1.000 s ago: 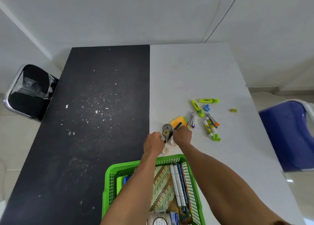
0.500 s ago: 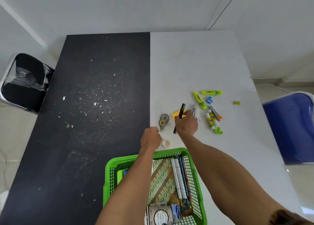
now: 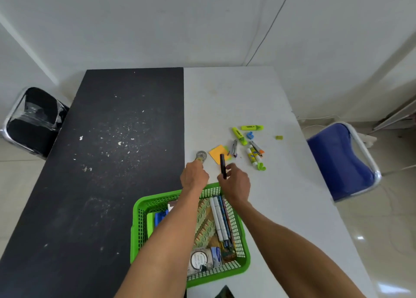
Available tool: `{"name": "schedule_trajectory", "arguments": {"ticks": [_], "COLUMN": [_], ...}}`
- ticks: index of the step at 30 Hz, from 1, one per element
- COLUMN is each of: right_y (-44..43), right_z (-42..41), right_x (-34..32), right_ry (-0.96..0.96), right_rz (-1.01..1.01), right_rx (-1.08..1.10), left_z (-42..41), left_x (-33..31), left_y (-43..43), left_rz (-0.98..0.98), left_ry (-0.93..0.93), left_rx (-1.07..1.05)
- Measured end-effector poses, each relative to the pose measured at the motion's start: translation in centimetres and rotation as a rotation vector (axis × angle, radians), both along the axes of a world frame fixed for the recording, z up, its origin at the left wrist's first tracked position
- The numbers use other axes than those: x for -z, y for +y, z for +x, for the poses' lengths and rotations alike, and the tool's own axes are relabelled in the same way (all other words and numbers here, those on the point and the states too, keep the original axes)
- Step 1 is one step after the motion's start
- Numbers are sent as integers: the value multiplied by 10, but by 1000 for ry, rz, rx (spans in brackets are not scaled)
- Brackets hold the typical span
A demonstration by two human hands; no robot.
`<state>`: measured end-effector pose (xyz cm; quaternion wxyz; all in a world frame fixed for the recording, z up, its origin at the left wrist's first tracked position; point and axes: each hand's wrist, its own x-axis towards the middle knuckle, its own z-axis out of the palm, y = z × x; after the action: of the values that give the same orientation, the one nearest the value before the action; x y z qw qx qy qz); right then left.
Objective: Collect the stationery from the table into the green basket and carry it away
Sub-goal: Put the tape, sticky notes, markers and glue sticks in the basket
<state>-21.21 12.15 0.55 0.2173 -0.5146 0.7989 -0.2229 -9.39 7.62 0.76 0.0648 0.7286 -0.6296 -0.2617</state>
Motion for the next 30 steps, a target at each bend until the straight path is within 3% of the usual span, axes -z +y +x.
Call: {"name": "schedule_trajectory", "arguments": {"ticks": [6, 14, 30], "right_y": [68, 83, 94], "right_z": [10, 26, 29], "right_x": [16, 27, 41], "right_ry": [207, 479, 379], "right_rz": [162, 360, 323], "right_rx": [-204, -459, -594], "left_z": [-9, -13, 3], "left_x": [-5, 5, 14], "left_y": [22, 40, 44], "left_rz": [15, 30, 29], "left_ry": [11, 30, 32], "left_rx": [-8, 11, 5]}}
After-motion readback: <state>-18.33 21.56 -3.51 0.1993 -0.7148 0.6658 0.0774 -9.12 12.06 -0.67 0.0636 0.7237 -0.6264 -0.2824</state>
